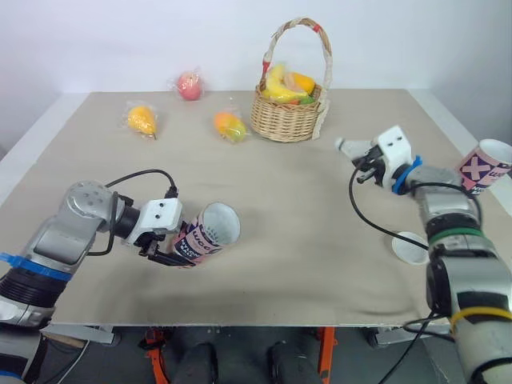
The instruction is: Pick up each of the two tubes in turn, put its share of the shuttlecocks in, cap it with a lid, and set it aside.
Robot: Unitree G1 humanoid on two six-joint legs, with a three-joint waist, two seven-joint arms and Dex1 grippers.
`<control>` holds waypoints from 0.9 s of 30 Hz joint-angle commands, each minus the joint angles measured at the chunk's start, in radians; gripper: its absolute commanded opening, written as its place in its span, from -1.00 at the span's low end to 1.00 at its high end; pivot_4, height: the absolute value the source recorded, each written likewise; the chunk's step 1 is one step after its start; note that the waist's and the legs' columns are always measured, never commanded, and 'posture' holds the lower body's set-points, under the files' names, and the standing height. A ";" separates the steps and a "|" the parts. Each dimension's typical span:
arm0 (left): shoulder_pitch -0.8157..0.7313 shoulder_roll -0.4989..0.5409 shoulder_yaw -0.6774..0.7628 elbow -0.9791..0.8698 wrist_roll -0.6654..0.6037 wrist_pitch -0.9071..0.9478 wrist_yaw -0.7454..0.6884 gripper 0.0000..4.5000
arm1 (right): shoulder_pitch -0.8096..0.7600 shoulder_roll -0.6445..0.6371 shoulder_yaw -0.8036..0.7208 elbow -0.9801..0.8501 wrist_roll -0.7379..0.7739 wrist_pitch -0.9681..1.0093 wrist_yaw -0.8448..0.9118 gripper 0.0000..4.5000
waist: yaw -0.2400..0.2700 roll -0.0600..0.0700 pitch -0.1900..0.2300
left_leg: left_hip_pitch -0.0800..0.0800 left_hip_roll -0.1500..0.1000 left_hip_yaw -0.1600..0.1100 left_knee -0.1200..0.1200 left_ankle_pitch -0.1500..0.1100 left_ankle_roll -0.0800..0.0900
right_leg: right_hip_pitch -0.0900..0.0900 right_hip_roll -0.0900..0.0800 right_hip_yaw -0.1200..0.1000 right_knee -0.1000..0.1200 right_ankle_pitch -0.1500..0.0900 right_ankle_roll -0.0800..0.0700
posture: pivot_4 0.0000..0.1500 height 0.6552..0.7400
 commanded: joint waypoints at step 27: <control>-0.017 -0.011 -0.043 0.043 0.016 -0.024 -0.020 0.42 | -0.016 0.052 0.324 -0.994 0.221 0.228 0.462 -0.70 | 0.003 -0.001 0.000 | -0.001 0.002 -0.001 0.005 -0.002 0.003 | -0.001 0.000 -0.004 0.001 0.000 -0.003 | 1.00 1.00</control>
